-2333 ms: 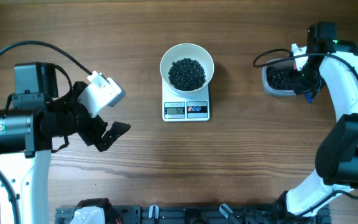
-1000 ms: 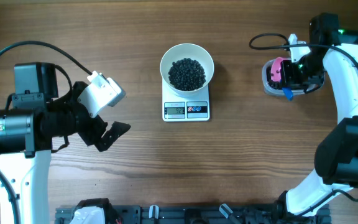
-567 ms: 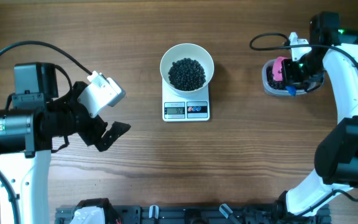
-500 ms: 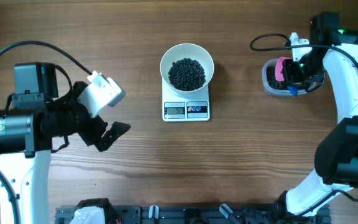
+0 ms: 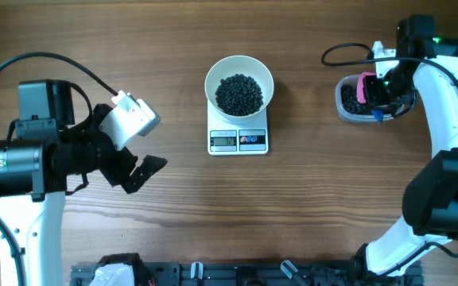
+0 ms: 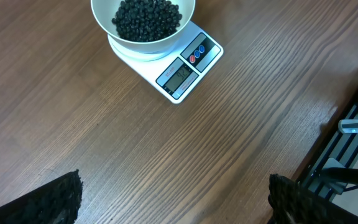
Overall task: Scoop item into bowl and weigh 150g on scale
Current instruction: 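Dig the pink scoop into the tub beans and lift a scoopful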
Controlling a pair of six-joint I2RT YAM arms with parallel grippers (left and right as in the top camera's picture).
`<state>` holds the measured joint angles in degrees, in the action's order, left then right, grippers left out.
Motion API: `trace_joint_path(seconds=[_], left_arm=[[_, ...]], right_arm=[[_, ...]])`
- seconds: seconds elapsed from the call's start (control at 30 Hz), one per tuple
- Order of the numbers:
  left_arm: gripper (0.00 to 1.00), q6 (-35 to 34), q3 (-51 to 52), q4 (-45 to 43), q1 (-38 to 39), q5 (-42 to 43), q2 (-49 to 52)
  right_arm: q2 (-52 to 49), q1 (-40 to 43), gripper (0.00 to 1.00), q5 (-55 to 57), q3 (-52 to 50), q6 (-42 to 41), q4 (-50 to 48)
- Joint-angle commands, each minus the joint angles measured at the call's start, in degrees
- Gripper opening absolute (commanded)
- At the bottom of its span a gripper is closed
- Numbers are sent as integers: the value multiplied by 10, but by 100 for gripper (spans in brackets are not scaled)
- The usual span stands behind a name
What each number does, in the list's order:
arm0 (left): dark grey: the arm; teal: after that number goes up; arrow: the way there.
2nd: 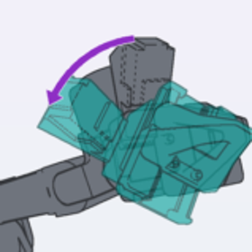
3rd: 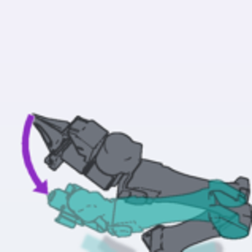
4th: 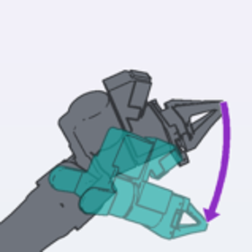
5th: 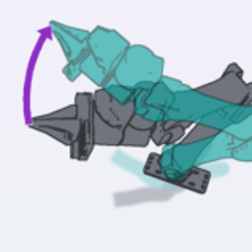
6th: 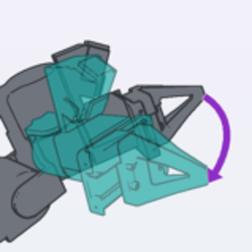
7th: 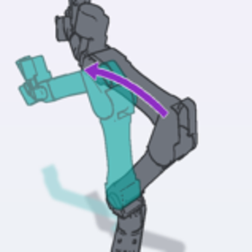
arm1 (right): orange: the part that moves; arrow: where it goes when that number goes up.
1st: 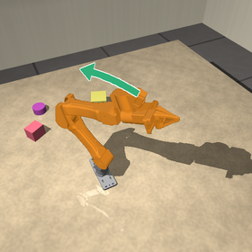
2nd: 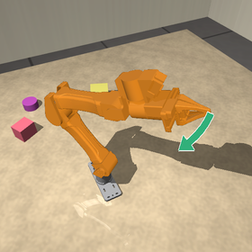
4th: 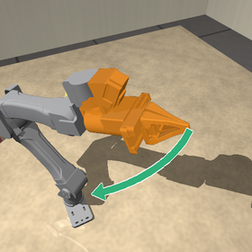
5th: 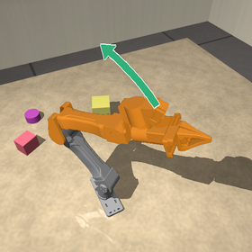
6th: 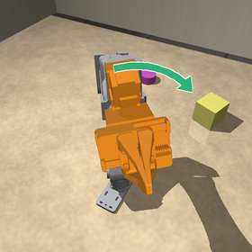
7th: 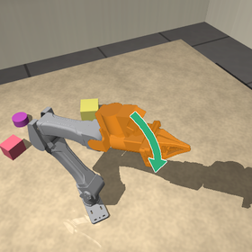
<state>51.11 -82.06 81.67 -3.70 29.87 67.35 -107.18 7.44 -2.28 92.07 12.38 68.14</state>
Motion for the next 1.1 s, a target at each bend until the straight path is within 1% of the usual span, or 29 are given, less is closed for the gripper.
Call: trace_joint_path(seconds=[0.0,0.17,0.23,0.33,0.47,0.67,0.8,1.07], left_arm=[[100,-6,3,0,2,-1,2],[100,-5,3,0,2,-1,2],[100,-5,3,0,2,-1,2],[100,-6,3,0,2,-1,2],[100,-5,3,0,2,-1,2],[100,-5,3,0,2,-1,2],[100,-5,3,0,2,-1,2],[100,-5,3,0,2,-1,2]], right_arm=[[-10,0,4,10,12,-5,0],[-10,1,4,30,13,4,5],[-10,1,4,54,20,40,37],[-10,3,4,60,36,41,78],[-10,3,4,76,56,46,104],[-13,3,4,129,68,73,90],[-44,-1,4,152,67,98,61],[-104,-32,4,208,67,104,49]])
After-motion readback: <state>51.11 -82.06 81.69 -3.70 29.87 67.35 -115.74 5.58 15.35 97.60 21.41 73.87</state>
